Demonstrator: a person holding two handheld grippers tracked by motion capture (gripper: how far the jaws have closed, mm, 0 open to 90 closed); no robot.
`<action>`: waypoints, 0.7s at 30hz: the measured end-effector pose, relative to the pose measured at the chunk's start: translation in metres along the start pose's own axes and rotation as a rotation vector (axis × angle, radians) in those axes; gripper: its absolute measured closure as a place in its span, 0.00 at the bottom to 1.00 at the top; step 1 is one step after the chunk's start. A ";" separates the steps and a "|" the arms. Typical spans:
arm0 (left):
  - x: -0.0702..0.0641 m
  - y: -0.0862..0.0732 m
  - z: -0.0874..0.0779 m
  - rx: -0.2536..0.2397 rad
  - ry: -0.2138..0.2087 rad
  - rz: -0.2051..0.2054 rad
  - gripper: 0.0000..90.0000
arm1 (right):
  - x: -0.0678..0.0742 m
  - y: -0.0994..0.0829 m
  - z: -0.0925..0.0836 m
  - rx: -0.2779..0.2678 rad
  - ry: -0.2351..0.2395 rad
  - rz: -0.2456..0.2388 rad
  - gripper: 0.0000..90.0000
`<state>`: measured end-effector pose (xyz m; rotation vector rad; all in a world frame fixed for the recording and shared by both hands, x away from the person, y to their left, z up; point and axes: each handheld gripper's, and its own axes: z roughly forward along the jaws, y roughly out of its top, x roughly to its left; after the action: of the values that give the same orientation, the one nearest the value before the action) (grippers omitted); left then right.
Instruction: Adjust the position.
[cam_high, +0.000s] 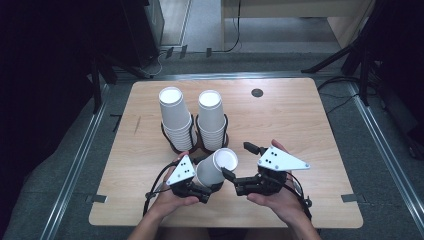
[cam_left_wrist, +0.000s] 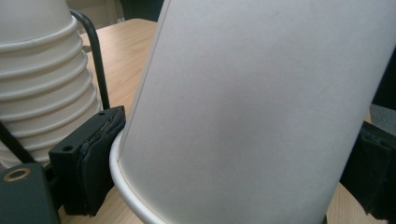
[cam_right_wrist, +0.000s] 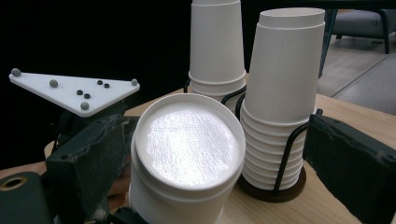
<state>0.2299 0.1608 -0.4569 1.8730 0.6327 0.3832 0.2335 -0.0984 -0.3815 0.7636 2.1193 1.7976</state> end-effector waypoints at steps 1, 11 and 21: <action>0.001 0.000 -0.001 0.005 0.003 0.003 0.06 | 0.000 0.000 -0.001 0.002 0.001 0.001 0.07; 0.011 0.000 -0.009 0.031 0.000 0.010 0.06 | -0.007 -0.002 -0.004 0.022 0.005 -0.012 0.07; 0.015 0.000 -0.013 0.061 -0.011 0.029 0.06 | -0.012 -0.008 -0.002 0.049 0.014 -0.012 0.07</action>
<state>0.2347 0.1793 -0.4521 1.9427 0.6165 0.3764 0.2401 -0.1072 -0.3907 0.7505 2.1798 1.7563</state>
